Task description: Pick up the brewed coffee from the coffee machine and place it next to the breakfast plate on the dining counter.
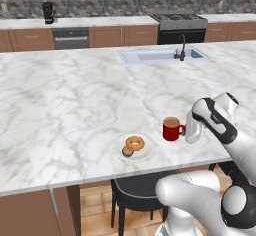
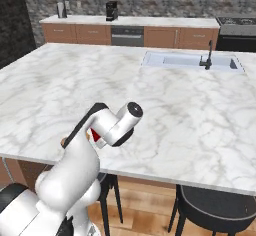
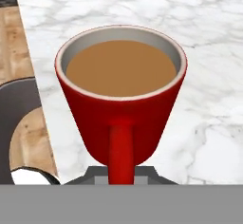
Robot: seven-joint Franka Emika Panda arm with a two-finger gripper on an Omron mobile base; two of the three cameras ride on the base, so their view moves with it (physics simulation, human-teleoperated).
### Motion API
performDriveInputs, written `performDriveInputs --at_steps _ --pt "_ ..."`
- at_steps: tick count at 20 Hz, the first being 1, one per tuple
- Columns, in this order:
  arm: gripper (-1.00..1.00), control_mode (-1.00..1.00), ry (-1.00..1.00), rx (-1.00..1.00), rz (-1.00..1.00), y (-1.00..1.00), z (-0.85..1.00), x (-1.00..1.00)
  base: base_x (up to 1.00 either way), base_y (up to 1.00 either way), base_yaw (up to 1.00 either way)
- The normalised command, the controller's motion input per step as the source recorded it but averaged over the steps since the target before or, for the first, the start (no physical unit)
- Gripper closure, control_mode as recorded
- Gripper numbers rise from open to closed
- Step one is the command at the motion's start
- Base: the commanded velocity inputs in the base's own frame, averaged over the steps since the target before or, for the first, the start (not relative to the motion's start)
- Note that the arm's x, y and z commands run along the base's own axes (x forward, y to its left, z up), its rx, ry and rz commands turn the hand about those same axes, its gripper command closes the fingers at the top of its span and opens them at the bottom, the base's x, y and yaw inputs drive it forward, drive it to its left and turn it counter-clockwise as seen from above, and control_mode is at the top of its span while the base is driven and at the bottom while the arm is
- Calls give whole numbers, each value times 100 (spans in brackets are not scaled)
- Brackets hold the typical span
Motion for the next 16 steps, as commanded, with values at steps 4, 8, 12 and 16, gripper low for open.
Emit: performDriveInputs --at_steps 4,8,12,16 --pt "100 -100 0 0 6 -15 -38 58 0 0 0" --pt "100 -100 0 0 6 -19 -32 60 0 0 0" --pt "100 -100 0 0 6 -17 -31 61 0 0 0" --pt "100 -100 0 0 6 -11 -28 60 0 0 0"
